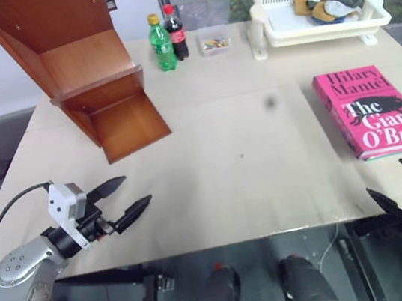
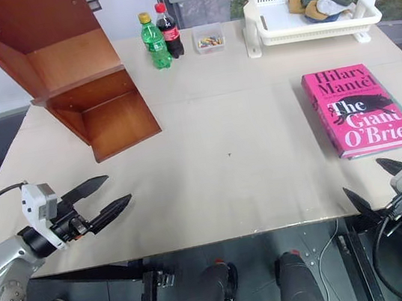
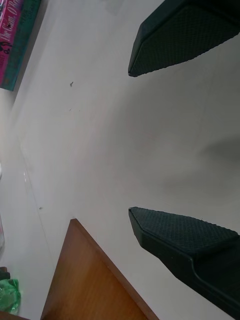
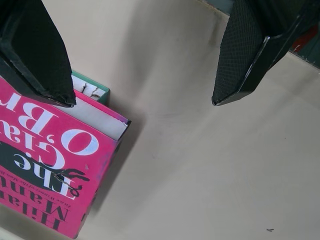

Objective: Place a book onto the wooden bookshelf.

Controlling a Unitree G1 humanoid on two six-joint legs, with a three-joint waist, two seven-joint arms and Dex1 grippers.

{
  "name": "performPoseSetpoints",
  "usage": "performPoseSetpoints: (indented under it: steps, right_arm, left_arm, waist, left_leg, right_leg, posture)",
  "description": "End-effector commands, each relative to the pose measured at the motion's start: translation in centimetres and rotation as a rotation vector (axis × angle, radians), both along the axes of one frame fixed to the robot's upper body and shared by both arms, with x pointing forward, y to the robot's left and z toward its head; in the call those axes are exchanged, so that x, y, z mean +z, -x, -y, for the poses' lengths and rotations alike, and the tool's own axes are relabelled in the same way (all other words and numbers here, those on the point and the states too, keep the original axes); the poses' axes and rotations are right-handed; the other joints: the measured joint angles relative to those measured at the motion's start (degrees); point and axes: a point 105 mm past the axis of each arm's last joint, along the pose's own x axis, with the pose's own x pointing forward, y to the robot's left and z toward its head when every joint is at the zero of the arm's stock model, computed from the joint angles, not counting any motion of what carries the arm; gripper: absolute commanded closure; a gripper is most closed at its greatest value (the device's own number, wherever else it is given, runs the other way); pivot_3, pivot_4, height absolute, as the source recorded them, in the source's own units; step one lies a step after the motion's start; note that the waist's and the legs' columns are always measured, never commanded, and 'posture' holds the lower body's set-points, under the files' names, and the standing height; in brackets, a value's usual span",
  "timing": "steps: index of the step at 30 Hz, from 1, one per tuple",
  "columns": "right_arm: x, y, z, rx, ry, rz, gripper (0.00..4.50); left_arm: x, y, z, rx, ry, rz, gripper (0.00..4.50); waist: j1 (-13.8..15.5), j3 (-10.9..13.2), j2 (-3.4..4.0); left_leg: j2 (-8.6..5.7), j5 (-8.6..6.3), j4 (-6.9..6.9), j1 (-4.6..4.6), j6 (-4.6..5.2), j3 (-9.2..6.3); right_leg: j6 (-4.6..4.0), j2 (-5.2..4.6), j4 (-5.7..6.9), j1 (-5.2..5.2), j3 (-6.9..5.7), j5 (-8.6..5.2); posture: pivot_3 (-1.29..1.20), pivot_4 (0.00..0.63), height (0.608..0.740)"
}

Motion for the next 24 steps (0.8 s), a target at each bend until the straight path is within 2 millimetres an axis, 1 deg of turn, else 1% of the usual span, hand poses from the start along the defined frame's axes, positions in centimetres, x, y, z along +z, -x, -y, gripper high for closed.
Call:
performPoseSetpoints:
  steps: [1,4,8,10,12,13,15,16,17,18,19,20,22,24]
  right_arm:
    - [0.8,-0.8,-0.1,0.025,0.004,0.03,0.04]
    - [1.1,-2.6,-1.3,0.064,-0.024,0.055,0.04]
    - [2.5,-3.9,-2.6,0.052,-0.108,0.113,0.04]
    - [3.1,-4.5,-2.8,0.037,-0.138,0.15,0.04]
    - [4.2,-5.8,-2.3,-0.056,-0.196,0.215,0.04]
    - [4.5,-6.3,-2.1,-0.092,-0.218,0.23,0.04]
    - [5.6,-7.2,0.2,-0.231,-0.21,0.299,0.04]
    - [6.2,-7.5,1.7,-0.301,-0.2,0.327,0.04]
    - [6.5,-7.7,2.6,-0.347,-0.195,0.345,0.04]
    - [6.8,-7.8,4.1,-0.408,-0.174,0.354,0.04]
    - [6.9,-7.9,5.4,-0.46,-0.165,0.352,0.04]
    - [7.0,-7.9,6.2,-0.492,-0.16,0.348,0.04]
    - [7.2,-7.6,9.6,-0.635,-0.09,0.344,0.04]
    - [7.4,-7.0,12.3,-0.733,-0.015,0.319,0.04]
  left_arm:
    - [1.2,-0.2,0.0,-0.006,0.0,0.036,0.0]
    - [1.7,-0.8,1.3,-0.033,0.028,0.051,0.0]
    - [2.6,-1.3,2.8,-0.09,0.038,0.07,0.0]
    - [3.1,-1.6,3.6,-0.117,0.049,0.088,0.0]
    - [4.2,-2.0,5.9,-0.202,0.081,0.123,0.0]
    - [4.7,-2.2,6.6,-0.228,0.093,0.134,0.0]
    - [5.4,-2.4,8.6,-0.307,0.126,0.159,0.0]
    - [5.6,-2.5,9.5,-0.341,0.135,0.162,0.0]
    - [5.8,-2.5,10.1,-0.363,0.139,0.163,0.0]
    - [5.9,-2.5,10.7,-0.391,0.146,0.161,0.0]
    - [6.0,-2.5,11.3,-0.418,0.153,0.157,0.0]
    - [6.1,-2.4,11.6,-0.434,0.157,0.155,0.0]
    - [6.4,-2.2,12.4,-0.498,0.156,0.151,0.0]
    - [7.0,-1.8,13.2,-0.576,0.176,0.151,0.0]
  waist:
    - [0.01,0.0,0.0]
    - [-0.13,0.05,-0.07]
    - [0.02,0.05,-0.06]
    - [0.07,0.05,-0.06]
    - [0.1,0.06,-0.08]
    - [0.08,0.06,-0.07]
    - [0.08,0.05,-0.09]
    - [0.08,0.05,-0.08]
    - [0.07,0.05,-0.08]
    - [0.04,0.05,-0.08]
    - [0.03,0.05,-0.07]
    - [0.02,0.06,-0.07]
    - [-0.07,0.05,-0.05]
    - [-0.06,0.06,-0.03]
  left_leg:
    - [0.0,0.0,0.0,0.0,0.0,0.0]
    - [0.01,0.0,0.05,0.02,-0.01,0.06]
    - [0.05,0.02,0.02,0.05,0.01,0.02]
    - [0.04,0.02,0.01,-0.07,0.01,-0.02]
    - [-0.03,0.02,0.01,-0.23,0.01,-0.03]
    - [-0.09,0.03,0.06,-0.34,0.0,-0.05]
    - [-0.18,0.04,0.08,-0.38,-0.02,-0.03]
    - [-0.22,0.05,0.08,-0.38,-0.03,-0.05]
    - [-0.26,0.05,0.08,-0.39,-0.04,-0.04]
    - [-0.28,0.08,0.08,-0.39,-0.07,-0.04]
    - [-0.28,0.11,0.06,-0.39,-0.12,-0.04]
    - [-0.29,0.15,0.05,-0.39,-0.19,-0.03]
    - [-0.28,0.16,0.01,-0.39,-0.19,-0.03]
    - [-0.28,0.16,-0.02,-0.39,-0.19,0.0]
  right_leg:
    - [-0.01,0.0,0.0,0.0,0.0,-0.01]
    - [-0.08,0.0,0.0,0.01,0.01,-0.06]
    - [-0.02,0.01,0.02,0.02,-0.09,0.0]
    - [0.08,0.03,0.02,-0.04,-0.14,0.08]
    - [0.07,0.1,0.02,-0.22,-0.15,0.1]
    - [0.05,0.11,0.02,-0.25,-0.17,0.13]
    - [0.05,0.07,0.02,-0.29,-0.13,0.14]
    - [0.05,0.06,0.02,-0.29,-0.13,0.14]
    - [0.05,0.04,0.02,-0.29,-0.13,0.15]
    - [0.05,0.03,0.02,-0.29,-0.12,0.15]
    - [0.05,0.04,0.02,-0.3,-0.12,0.14]
    - [0.04,0.04,0.04,-0.31,-0.11,0.14]
    - [0.04,0.06,0.04,-0.33,-0.11,0.14]
    - [0.03,0.07,0.05,-0.36,-0.08,0.14]
  posture:
    - [0.0,0.15,0.74]
    - [0.0,0.15,0.74]
    - [0.0,0.15,0.74]
    - [0.0,0.15,0.74]
    - [0.0,0.15,0.74]
    - [0.0,0.15,0.74]
    - [0.0,0.15,0.74]
    - [0.0,0.15,0.74]
    - [0.0,0.15,0.74]
    - [0.0,0.15,0.74]
    - [0.0,0.15,0.74]
    - [0.0,0.15,0.74]
    - [0.0,0.15,0.74]
    - [0.0,0.15,0.74]
